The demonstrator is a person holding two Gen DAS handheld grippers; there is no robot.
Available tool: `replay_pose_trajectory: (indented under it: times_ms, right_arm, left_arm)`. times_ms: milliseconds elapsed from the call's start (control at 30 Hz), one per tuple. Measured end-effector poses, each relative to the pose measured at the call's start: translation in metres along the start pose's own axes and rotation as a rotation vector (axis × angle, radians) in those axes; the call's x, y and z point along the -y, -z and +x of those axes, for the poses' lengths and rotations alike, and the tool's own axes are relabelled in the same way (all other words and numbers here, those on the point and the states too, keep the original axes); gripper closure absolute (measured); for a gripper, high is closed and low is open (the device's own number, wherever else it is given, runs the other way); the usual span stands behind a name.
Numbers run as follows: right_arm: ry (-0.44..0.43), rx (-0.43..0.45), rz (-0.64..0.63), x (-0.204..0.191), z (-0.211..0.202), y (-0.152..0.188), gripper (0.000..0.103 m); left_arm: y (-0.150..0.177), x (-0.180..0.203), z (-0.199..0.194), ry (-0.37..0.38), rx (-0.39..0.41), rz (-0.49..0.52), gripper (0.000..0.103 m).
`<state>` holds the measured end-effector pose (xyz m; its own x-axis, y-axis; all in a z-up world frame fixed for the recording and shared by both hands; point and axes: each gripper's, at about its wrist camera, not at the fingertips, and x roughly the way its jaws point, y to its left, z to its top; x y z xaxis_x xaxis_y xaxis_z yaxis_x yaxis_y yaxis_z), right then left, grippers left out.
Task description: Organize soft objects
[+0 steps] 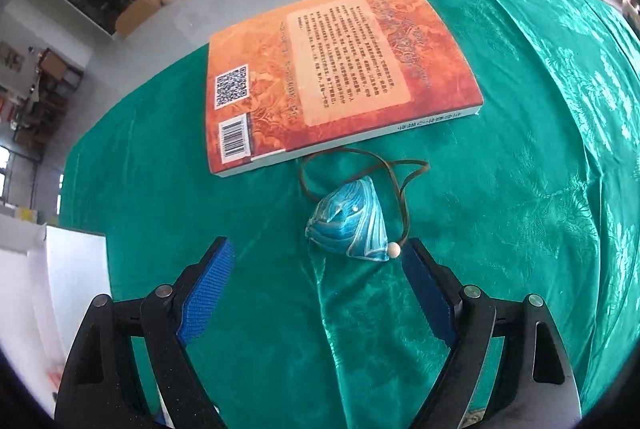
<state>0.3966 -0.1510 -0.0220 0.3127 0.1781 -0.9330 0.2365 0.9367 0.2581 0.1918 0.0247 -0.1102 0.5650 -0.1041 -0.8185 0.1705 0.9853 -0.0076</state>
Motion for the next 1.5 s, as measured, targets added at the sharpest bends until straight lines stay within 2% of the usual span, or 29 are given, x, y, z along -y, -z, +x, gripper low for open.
replay_pose_trajectory:
  times_ms: [67,133,167,233,300,433,567,667,767,867,1000,1133,1167,1200,1267,1367,1500]
  right_arm:
    - [0.013,-0.002,-0.006,-0.001,0.013,-0.002,0.018]
    - [0.030,-0.007,-0.012,0.000,0.022,-0.002,0.062]
    - [0.025,-0.013,-0.013,0.002,0.024,0.000,0.059]
    - [0.014,-0.006,-0.006,0.005,0.017,0.003,0.059]
    - [-0.044,0.037,0.033,0.013,-0.005,0.005,0.059]
    - [-0.191,0.123,0.065,0.031,-0.077,0.007,0.059]
    - [-0.267,0.195,0.059,0.067,-0.164,0.023,0.059]
    - [-0.272,0.235,0.086,0.114,-0.218,0.045,0.059]
    - [-0.200,0.238,0.103,0.162,-0.241,0.073,0.058]
    - [-0.019,0.193,0.055,0.197,-0.219,0.101,0.058]
    - [0.027,0.166,-0.002,0.236,-0.160,0.143,0.058]
    - [0.052,0.171,-0.034,0.246,-0.119,0.172,0.056]
    - [0.061,0.177,-0.044,0.248,-0.114,0.177,0.053]
    - [0.073,0.196,-0.057,0.247,-0.113,0.182,0.040]
    - [0.108,0.219,-0.079,0.246,-0.112,0.189,0.024]
    - [0.152,0.243,-0.110,0.245,-0.106,0.194,0.023]
    - [0.187,0.283,-0.136,0.240,-0.101,0.200,0.017]
  left_arm:
    - [0.000,0.000,0.000,0.000,0.000,0.000,0.000]
    - [0.000,0.000,0.000,0.000,0.000,0.000,0.000]
    - [0.000,0.000,0.000,0.000,0.000,0.000,0.000]
    - [0.000,0.000,0.000,0.000,0.000,0.000,0.000]
    - [0.000,0.000,0.000,0.000,0.000,0.000,0.000]
    - [0.000,0.000,0.000,-0.001,-0.001,0.001,0.000]
    - [0.000,0.000,0.000,-0.001,-0.001,0.001,0.000]
    - [0.000,0.000,0.000,-0.002,-0.001,0.001,0.000]
    - [0.000,0.000,0.000,-0.002,-0.001,0.001,0.000]
    - [0.000,0.000,0.000,-0.001,0.000,0.001,0.000]
    - [0.000,0.000,0.000,-0.001,-0.001,0.001,0.000]
    - [0.000,0.001,0.000,-0.002,-0.001,0.001,0.000]
    - [0.000,0.001,0.000,-0.002,-0.001,0.001,0.000]
    - [0.000,0.001,0.000,-0.002,-0.001,0.001,0.000]
    - [0.000,0.001,0.000,-0.002,-0.001,0.001,0.000]
    - [-0.001,0.001,0.000,-0.002,-0.001,0.001,0.000]
    - [0.000,0.001,0.000,-0.002,-0.001,0.001,0.000]
